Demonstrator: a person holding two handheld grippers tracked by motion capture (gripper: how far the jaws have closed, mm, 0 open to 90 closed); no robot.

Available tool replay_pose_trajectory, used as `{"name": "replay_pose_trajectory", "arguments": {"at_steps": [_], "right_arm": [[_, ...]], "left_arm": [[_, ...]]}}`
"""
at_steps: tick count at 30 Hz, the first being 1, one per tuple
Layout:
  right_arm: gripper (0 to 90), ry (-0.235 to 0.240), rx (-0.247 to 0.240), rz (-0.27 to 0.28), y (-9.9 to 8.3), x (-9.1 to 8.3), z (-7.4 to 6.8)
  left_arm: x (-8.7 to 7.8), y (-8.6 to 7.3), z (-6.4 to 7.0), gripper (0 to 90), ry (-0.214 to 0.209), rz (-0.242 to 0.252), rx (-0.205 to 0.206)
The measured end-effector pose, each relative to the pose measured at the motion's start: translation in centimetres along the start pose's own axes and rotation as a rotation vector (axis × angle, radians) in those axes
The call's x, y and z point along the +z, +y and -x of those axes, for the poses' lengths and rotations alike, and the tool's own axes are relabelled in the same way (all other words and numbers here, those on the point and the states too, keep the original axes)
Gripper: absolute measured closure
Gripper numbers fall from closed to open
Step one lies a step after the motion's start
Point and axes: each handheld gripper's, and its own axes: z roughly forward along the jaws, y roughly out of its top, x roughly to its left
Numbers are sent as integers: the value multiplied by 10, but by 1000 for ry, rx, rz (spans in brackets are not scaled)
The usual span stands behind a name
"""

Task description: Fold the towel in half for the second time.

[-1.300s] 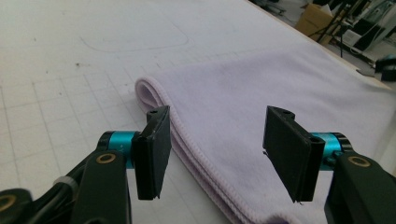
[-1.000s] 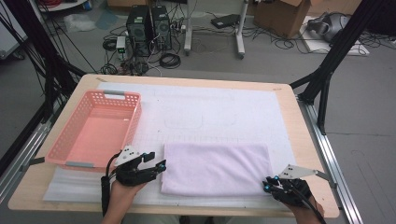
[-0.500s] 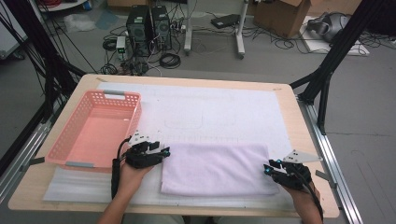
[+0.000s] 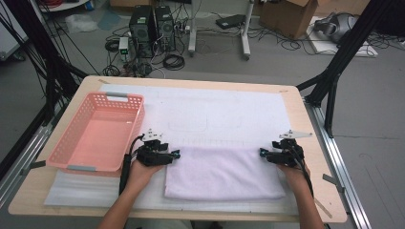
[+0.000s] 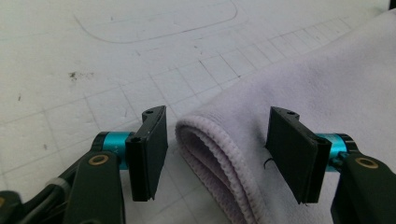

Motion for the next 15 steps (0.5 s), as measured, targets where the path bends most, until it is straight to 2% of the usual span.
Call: {"name": "replay_pose_trajectory", "arguments": {"at_steps": [2, 3, 4, 5, 6, 7, 9, 11, 13, 15], "right_arm": [[388, 23, 11, 7, -1, 0, 3], [433, 26, 12, 10, -1, -1, 3], [582, 54, 18, 15, -3, -3, 3], [660, 79, 19, 21, -5, -5, 3], [747, 85, 16, 29, -6, -7, 2], [781, 86, 6, 37, -7, -9, 2], [803, 88, 19, 54, -7, -12, 3], [810, 77, 30, 90, -6, -15, 5], [811, 43, 15, 112, -4, -16, 3], [811, 5, -1, 123, -1, -16, 0]], "left_arm": [[1, 0, 2, 520, 9, -1, 16], [1, 0, 2, 616, -12, -3, 17], [1, 1, 2, 711, -3, 0, 15], [1, 1, 2, 734, 2, 6, 16], [1, 2, 2, 747, 7, 16, 15], [0, 2, 2, 754, 14, 26, 12], [-2, 5, 0, 760, 19, 52, -15], [-5, 12, -1, 762, 29, 65, -15], [-6, 20, -1, 765, 40, 98, -19], [-4, 28, -4, 765, 51, 100, -22]]}}
